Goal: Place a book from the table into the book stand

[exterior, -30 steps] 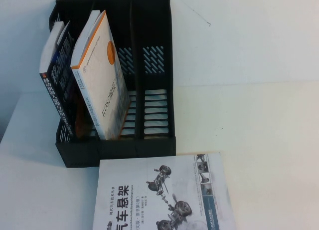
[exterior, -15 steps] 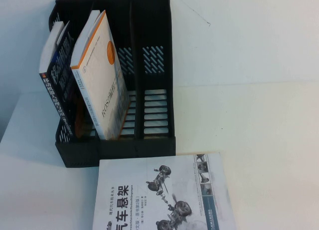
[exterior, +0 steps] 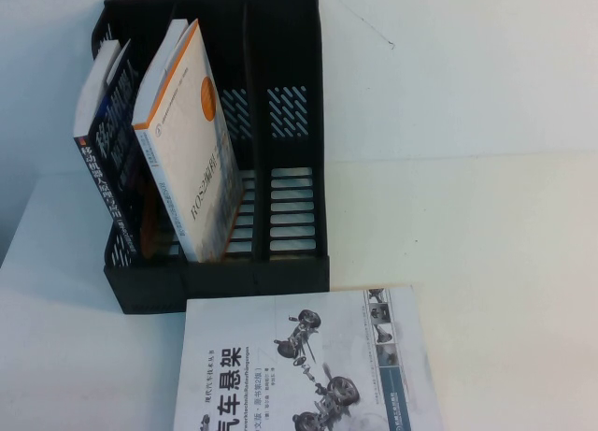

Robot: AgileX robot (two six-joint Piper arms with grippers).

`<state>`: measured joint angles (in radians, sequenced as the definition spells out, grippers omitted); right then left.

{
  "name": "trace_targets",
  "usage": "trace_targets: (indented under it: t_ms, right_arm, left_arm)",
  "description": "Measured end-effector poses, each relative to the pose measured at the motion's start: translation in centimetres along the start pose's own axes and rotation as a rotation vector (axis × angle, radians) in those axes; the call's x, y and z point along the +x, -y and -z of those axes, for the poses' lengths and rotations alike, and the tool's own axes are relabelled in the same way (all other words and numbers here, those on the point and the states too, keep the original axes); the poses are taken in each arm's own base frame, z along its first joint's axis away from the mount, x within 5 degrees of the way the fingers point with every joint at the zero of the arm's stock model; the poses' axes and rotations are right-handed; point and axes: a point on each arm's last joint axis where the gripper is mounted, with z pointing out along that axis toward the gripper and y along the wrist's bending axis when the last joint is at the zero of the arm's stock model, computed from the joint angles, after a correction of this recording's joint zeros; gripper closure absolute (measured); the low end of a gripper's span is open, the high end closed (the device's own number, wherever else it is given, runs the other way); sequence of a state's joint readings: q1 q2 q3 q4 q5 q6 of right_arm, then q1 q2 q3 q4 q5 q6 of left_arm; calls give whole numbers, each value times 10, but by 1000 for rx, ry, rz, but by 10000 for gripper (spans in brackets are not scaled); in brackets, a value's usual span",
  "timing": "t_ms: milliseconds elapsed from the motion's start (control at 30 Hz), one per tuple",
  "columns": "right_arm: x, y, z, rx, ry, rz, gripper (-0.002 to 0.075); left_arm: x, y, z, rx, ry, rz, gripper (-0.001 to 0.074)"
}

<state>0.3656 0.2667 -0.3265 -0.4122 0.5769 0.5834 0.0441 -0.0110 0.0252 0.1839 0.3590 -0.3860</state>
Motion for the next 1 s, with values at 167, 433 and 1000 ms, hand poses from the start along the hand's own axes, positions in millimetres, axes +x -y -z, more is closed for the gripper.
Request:
trace_targets:
  t_ms: [167, 433, 1000]
  right_arm:
    - [0, 0, 0, -1, -1, -2, 720]
    - [0, 0, 0, -1, -1, -2, 720]
    - [0, 0, 0, -1, -1, -2, 720]
  left_arm:
    - [0, 1, 0, 11, 0, -28, 736]
    - [1, 6, 0, 70, -5, -153, 736]
    - [1, 7, 0, 73, -4, -179, 738]
